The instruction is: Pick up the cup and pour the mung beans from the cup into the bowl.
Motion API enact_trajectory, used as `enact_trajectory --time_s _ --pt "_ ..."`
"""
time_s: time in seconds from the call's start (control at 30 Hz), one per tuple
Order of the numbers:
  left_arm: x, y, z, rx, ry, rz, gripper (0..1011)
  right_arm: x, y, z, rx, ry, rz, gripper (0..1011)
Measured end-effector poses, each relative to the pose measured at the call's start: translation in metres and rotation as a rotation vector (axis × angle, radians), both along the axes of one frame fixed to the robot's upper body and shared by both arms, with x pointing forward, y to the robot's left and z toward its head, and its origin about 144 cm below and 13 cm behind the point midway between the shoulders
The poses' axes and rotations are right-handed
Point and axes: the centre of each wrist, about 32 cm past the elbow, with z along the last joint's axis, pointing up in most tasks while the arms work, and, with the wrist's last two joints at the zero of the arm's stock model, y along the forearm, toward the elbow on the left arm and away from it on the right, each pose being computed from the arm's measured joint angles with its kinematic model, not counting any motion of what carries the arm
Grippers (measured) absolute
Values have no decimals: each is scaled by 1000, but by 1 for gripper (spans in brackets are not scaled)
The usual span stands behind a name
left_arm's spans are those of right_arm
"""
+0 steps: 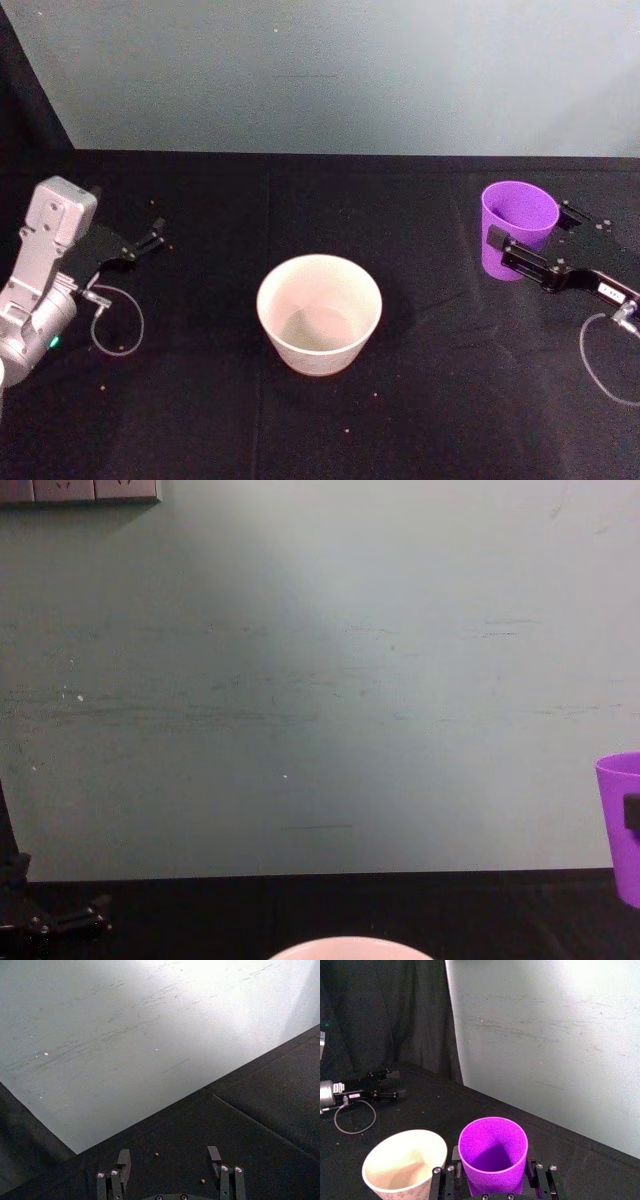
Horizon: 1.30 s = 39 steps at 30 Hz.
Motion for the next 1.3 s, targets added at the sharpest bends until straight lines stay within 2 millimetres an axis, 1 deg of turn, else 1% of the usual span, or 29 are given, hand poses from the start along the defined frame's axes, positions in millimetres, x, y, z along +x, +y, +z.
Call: enact_trajectory --time_s 1.3 --pt "0 0 0 0 0 0 1000 0 0 0 0 0 0 729"
